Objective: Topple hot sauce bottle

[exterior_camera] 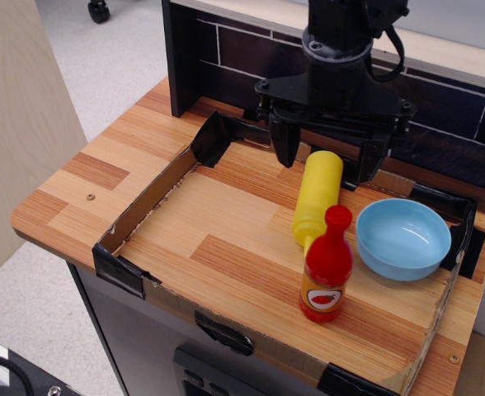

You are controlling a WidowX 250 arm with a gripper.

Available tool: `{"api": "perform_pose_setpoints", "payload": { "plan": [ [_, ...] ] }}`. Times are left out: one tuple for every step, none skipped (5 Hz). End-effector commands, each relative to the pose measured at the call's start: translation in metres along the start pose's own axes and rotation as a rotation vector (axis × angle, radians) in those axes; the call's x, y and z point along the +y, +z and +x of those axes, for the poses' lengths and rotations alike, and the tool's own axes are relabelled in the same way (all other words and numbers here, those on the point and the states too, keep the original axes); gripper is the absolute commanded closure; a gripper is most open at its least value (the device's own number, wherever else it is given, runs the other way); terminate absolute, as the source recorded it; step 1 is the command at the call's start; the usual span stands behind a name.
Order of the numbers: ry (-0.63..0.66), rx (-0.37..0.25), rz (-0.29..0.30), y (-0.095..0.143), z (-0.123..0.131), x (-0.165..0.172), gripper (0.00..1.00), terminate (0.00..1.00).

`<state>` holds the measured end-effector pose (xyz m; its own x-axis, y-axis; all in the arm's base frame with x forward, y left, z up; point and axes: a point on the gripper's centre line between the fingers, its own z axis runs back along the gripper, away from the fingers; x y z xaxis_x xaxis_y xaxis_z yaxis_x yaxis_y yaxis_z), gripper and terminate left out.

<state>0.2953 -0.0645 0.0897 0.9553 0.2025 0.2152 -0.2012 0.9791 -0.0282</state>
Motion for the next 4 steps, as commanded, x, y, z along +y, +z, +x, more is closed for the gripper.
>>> {"api": "perform_pose_setpoints", "payload": {
  "plan": [
    [0.0,0.0,0.0,0.0,0.0,0.0,0.0,0.0],
    [0.261,-0.12,-0.075,0.022,0.001,-0.002,0.0,0.0],
    [0.383,-0.084,-0.099,0.036,-0.007,-0.004,0.0,0.0],
    [0.402,-0.057,-0.103,0.048,-0.02,-0.005,0.0,0.0]
  ]
}}
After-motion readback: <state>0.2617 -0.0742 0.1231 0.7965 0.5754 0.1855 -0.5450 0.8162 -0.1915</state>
